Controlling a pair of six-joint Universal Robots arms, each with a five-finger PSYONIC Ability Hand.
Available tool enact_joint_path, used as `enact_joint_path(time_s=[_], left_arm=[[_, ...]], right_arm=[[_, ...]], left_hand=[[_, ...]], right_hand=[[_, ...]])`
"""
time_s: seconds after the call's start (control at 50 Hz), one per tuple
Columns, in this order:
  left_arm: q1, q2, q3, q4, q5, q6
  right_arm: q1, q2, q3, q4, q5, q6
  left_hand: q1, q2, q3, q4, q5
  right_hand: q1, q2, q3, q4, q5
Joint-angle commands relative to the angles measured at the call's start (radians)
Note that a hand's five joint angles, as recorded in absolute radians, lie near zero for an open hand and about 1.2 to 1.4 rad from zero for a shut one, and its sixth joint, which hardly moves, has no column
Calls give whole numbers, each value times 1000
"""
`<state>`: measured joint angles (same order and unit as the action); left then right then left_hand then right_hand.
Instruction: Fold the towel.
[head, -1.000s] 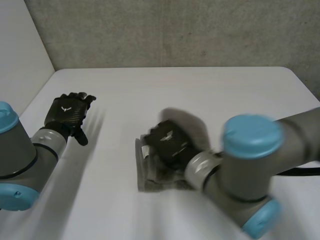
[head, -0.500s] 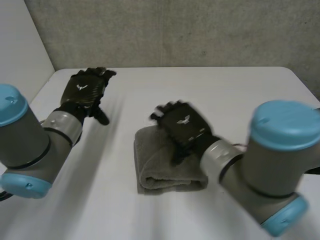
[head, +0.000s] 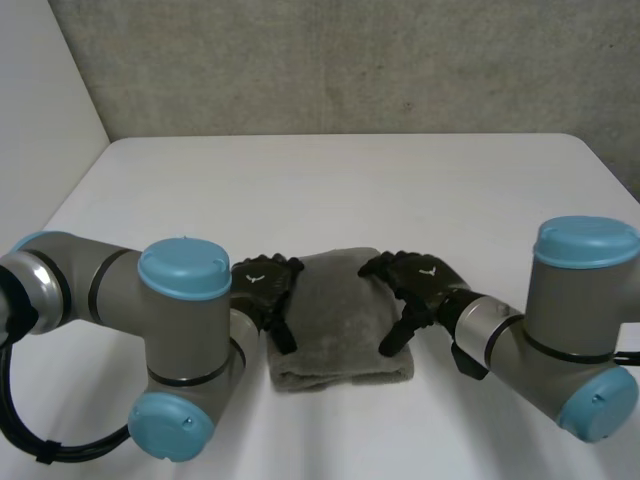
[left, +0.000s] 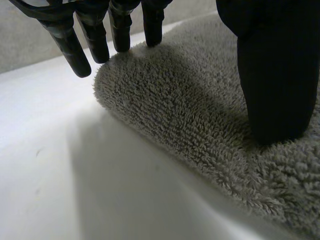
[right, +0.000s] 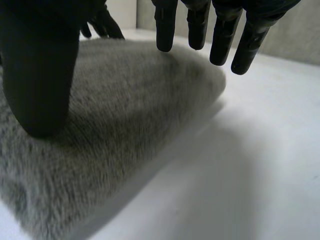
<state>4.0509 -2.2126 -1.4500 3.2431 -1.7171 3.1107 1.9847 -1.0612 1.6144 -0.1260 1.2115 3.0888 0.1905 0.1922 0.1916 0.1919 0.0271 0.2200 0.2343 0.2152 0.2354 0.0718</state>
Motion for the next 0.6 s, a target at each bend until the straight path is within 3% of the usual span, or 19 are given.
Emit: enact_joint_path(time_s=[0.02,0.2,0.3,0.36,0.44,0.6], left_arm=[[-3,33,-33,4,-15,35],[-4,246,19,6,-18,137],[35,407,52,-22,-39,196],[45,462,56,-32,-56,200],[74,625,53,-77,-101,198],[98,720,-3,-95,-108,181]], right_arm=[[17,70,-97,106,37,-126],[13,-186,-218,138,177,-147],[19,-348,-290,132,337,-150],[20,-411,-291,132,388,-154],[22,-441,-271,131,421,-154],[23,-503,-218,134,427,-156]], left_hand=[[8,7,7,7,-3],[14,12,13,13,3],[-15,-17,-16,-16,-26],[-15,-17,-16,-17,-26],[-16,-18,-17,-17,-27],[-16,-18,-17,-17,-27]], right_hand=[[-45,-60,-41,-61,-72],[-45,-60,-41,-61,-72],[-45,-60,-41,-61,-72],[-45,-60,-41,-61,-72],[-45,-60,-41,-61,-72],[-45,-60,-41,-61,-72]])
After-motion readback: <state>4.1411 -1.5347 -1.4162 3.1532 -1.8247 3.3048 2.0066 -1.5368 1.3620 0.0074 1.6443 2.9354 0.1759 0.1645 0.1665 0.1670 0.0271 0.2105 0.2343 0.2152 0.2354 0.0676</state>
